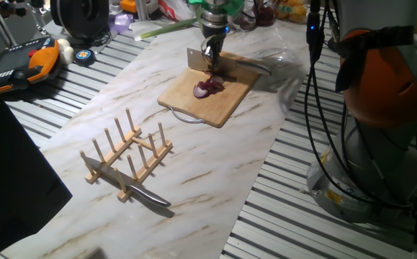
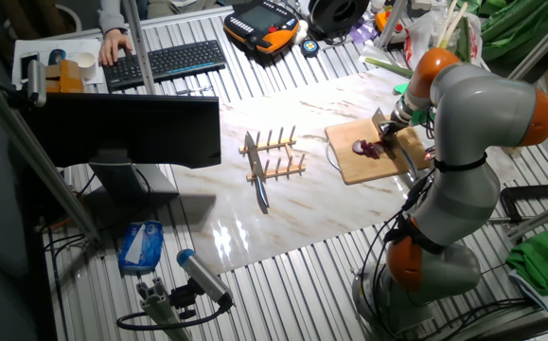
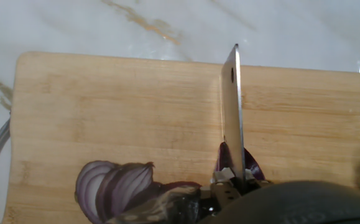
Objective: Chop the onions
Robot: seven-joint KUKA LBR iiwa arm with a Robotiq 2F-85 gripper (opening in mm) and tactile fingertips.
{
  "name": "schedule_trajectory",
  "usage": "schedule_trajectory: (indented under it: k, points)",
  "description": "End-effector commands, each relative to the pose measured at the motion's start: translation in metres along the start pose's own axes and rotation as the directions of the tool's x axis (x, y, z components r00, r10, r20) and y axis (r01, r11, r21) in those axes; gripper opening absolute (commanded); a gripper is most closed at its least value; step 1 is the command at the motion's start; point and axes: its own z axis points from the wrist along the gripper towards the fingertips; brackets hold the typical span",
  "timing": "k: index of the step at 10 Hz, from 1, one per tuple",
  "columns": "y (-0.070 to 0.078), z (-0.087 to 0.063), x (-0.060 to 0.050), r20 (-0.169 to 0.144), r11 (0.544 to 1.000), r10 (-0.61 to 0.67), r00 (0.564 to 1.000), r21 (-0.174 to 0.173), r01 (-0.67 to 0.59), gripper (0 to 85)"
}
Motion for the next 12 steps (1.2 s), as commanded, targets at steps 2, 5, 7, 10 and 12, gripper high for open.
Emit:
schedule_trajectory:
  k: [2,5,7,10,12]
  points:
    - [0.000,-0.008,0.002,-0.009,1.000,0.003,1.000,0.002,-0.003,0.7]
    - [0.001,-0.010,0.003,-0.012,1.000,0.009,1.000,-0.001,-0.009,0.7]
    - [0.004,-0.003,0.006,-0.012,1.000,0.017,1.000,-0.002,-0.017,0.7]
    - [0.005,0.003,0.009,-0.003,1.000,0.025,1.000,-0.004,-0.025,0.7]
    - [0.005,0.000,0.008,-0.004,1.000,0.025,1.000,-0.001,-0.025,0.7]
